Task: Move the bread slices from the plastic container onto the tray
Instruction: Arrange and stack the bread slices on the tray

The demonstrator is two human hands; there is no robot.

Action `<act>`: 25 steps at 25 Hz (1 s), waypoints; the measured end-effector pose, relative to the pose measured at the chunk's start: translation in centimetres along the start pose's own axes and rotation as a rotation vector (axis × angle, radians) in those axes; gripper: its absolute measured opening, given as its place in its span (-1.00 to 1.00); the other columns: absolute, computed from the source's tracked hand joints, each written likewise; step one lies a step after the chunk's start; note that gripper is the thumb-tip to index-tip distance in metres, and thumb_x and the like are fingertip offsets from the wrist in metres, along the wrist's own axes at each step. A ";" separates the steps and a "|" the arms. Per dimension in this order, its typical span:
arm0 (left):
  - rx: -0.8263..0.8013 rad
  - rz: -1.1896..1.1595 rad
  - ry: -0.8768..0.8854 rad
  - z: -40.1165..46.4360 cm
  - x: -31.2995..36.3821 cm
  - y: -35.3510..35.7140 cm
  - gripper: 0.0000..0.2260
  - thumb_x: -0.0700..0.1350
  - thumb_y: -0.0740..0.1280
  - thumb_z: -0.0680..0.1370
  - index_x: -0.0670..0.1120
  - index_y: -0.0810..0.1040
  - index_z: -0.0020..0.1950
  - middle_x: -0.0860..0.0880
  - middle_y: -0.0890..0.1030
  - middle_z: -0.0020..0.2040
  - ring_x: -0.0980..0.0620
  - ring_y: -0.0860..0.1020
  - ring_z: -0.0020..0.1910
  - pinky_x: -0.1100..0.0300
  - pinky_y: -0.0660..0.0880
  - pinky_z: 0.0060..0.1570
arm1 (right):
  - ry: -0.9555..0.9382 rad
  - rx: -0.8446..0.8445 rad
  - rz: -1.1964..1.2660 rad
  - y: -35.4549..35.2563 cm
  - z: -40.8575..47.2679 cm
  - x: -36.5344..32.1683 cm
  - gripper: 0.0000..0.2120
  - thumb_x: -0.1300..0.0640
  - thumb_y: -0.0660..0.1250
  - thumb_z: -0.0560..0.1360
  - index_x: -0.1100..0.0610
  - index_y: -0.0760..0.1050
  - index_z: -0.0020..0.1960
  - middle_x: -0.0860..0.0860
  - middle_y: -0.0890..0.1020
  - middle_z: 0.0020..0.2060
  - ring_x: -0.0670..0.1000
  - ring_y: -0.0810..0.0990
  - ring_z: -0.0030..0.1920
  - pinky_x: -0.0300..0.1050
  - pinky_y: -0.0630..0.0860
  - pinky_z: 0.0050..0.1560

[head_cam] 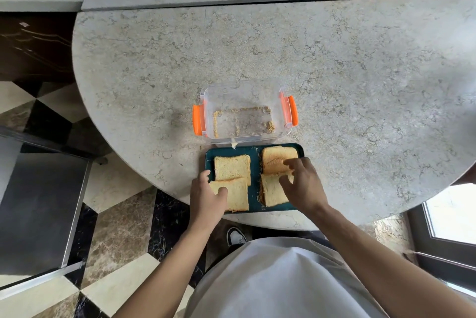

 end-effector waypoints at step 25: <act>0.031 0.089 0.028 3.6 3.5 0.5 -0.50 -0.28 0.19 0.55 -0.10 0.29 0.51 -0.17 0.37 0.48 -0.17 0.29 0.46 -0.06 0.26 0.44 | 0.013 -0.229 0.105 7.6 3.8 -7.4 -0.70 0.04 0.29 0.51 0.15 0.58 0.17 0.11 0.56 0.11 0.07 0.59 -0.03 -0.02 0.56 0.08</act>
Point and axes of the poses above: each hand's wrist, its own z-axis towards the middle knuckle, its own y-axis out of the palm, x = y × z, the point moved 8 cm from there along z, towards the middle knuckle
